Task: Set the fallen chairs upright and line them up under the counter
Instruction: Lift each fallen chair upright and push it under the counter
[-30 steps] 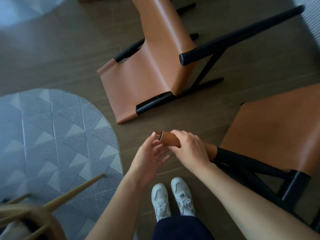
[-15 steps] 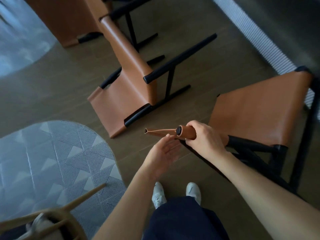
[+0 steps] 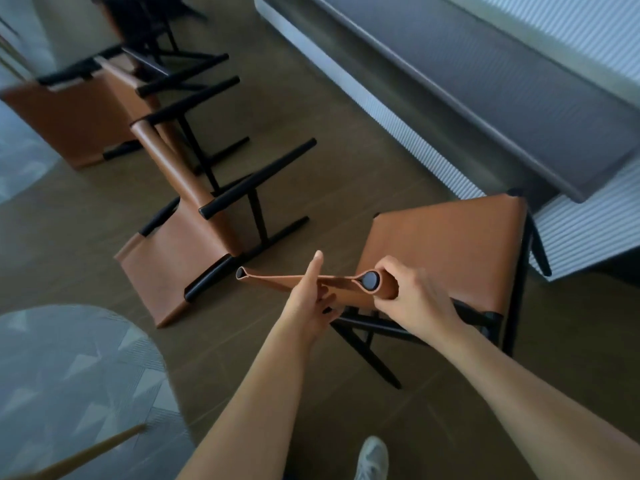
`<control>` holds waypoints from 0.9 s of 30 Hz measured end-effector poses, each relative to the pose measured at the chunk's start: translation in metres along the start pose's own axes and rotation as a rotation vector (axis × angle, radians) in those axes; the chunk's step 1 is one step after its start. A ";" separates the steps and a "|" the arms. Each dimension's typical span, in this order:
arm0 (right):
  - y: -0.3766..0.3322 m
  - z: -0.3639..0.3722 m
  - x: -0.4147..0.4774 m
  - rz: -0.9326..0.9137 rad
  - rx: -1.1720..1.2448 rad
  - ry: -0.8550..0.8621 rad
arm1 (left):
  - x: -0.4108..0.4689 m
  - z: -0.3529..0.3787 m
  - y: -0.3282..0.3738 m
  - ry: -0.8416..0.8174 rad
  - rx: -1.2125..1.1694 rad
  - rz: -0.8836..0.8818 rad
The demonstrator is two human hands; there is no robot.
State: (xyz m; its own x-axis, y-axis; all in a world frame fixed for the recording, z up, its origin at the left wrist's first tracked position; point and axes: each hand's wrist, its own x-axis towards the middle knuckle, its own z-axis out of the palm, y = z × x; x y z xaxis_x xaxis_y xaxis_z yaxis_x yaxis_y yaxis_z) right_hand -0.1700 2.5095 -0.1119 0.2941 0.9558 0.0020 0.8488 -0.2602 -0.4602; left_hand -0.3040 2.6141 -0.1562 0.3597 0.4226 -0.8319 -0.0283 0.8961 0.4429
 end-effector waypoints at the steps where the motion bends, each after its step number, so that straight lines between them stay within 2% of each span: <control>1: 0.010 -0.014 -0.010 -0.026 -0.035 0.026 | -0.002 0.015 -0.005 0.025 -0.001 -0.013; 6: 0.059 -0.073 -0.052 -0.107 -0.158 0.164 | -0.011 0.095 -0.031 0.068 0.049 -0.034; 16: 0.149 -0.134 -0.126 0.033 -0.135 0.331 | -0.029 0.207 -0.061 -0.053 0.142 0.022; 22: 0.180 -0.147 -0.169 0.206 -0.088 0.439 | -0.046 0.254 -0.086 -0.137 0.302 0.064; 27: 0.199 -0.146 -0.205 0.403 0.101 0.561 | -0.060 0.283 -0.102 -0.179 0.264 -0.066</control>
State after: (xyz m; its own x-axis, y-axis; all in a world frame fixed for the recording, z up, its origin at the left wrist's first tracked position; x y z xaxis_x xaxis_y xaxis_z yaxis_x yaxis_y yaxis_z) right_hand 0.0022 2.2421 -0.0744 0.7831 0.5650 0.2597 0.5888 -0.5395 -0.6019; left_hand -0.0584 2.4593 -0.0568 0.5119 0.3127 -0.8001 0.2355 0.8446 0.4808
